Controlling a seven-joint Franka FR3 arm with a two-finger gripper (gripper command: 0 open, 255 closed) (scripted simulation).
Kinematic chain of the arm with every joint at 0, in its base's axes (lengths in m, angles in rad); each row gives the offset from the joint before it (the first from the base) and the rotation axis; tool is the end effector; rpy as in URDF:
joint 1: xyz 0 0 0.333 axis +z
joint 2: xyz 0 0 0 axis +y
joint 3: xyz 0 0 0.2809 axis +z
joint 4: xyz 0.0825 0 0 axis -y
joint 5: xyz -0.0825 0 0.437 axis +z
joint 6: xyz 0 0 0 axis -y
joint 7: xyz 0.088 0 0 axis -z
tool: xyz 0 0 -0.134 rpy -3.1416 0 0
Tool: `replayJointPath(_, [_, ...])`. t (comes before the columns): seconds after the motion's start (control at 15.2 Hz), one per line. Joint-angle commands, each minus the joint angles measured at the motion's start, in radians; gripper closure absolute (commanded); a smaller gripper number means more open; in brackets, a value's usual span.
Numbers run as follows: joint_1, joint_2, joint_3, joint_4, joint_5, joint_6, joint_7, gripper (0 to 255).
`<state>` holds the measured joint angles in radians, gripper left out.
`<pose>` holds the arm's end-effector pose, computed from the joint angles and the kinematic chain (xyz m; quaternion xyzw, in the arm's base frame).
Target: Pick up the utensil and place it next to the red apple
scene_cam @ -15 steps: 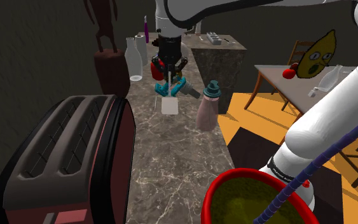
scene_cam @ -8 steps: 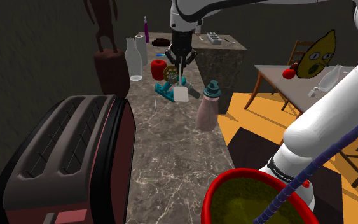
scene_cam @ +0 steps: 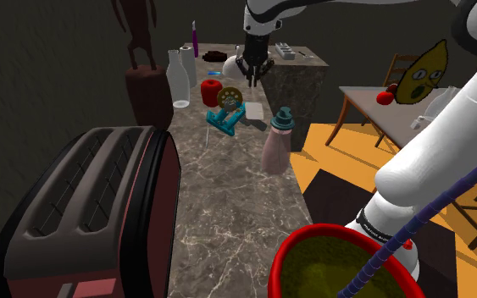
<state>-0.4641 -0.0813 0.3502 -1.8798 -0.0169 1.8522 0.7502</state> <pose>0.5958 -0.0667 0.4694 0.9084 -0.4167 0.0300 0.0134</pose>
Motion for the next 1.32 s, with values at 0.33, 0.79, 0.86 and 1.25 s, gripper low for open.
replayJointPath(0.33, [-0.069, 0.117, -0.072, 0.129, -0.032, -0.013, -0.136, 255])
replayJointPath(0.79, [-0.107, 0.205, -0.108, 0.198, -0.048, 0.007, -0.206, 255])
replayJointPath(0.86, [-0.107, 0.206, -0.108, 0.185, -0.049, 0.02, -0.206, 255])
replayJointPath(1.25, [-0.108, 0.213, -0.109, 0.114, -0.052, 0.098, -0.201, 255])
